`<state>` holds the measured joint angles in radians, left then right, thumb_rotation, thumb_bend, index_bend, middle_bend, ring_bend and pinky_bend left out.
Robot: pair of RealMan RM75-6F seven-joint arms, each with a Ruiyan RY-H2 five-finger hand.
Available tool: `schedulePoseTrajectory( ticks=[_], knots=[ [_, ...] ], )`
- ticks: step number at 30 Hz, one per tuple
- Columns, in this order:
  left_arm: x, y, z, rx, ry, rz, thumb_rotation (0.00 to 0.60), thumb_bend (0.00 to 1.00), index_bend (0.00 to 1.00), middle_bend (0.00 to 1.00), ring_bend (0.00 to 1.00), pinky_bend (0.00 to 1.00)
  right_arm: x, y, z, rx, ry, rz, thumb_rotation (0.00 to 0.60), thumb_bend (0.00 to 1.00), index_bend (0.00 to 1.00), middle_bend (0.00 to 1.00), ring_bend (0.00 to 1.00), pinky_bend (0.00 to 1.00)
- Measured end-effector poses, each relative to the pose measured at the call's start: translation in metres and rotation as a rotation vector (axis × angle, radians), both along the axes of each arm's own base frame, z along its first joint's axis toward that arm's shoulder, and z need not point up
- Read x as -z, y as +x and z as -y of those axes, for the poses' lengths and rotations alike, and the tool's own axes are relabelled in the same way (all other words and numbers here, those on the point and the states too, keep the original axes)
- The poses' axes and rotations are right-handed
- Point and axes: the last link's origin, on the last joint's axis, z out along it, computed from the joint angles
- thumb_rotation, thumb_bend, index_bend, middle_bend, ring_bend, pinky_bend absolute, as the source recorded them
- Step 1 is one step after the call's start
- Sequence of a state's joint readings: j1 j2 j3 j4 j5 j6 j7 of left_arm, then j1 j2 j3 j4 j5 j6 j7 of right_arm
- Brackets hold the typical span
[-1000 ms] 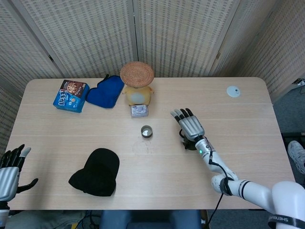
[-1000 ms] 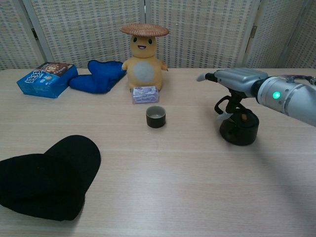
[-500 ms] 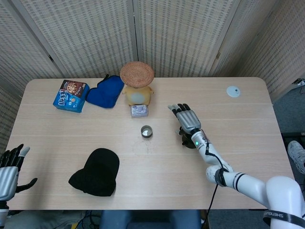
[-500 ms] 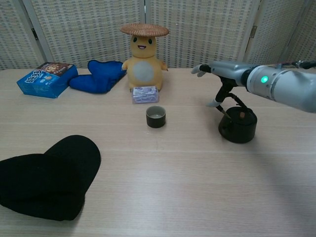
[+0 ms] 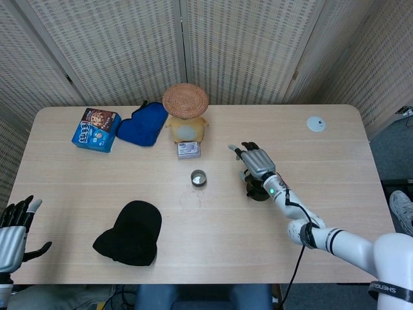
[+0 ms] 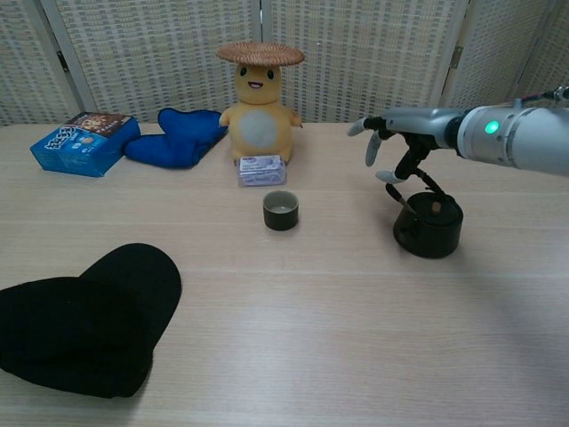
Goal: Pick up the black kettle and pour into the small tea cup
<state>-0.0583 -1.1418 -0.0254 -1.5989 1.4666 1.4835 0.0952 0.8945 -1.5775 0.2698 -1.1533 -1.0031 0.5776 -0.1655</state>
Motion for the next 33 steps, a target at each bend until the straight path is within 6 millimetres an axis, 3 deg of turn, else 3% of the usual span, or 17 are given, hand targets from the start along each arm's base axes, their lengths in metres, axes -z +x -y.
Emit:
schedulePoseTrajectory(
  ticks=[10, 19, 33],
  knots=[
    [0.0, 0.001, 0.001, 0.003, 0.004, 0.001, 0.6, 0.18, 0.07, 0.0, 0.04, 0.0, 0.001, -0.005, -0.003, 0.02, 0.037, -0.023, 0.6, 0.51, 0.0, 0.4, 0.05, 0.05],
    [0.001, 0.002, 0.002, 0.01, 0.001, 0.007, 0.6, 0.18, 0.07, 0.0, 0.04, 0.0, -0.004, -0.008, -0.009, 0.03, 0.045, -0.02, 0.6, 0.49, 0.02, 0.44, 0.08, 0.05],
    [0.0, 0.004, -0.002, 0.026, 0.004, 0.015, 0.6, 0.18, 0.07, 0.0, 0.04, 0.0, -0.038, -0.01, -0.034, 0.012, 0.022, 0.018, 0.6, 0.49, 0.06, 0.51, 0.21, 0.05]
  ],
)
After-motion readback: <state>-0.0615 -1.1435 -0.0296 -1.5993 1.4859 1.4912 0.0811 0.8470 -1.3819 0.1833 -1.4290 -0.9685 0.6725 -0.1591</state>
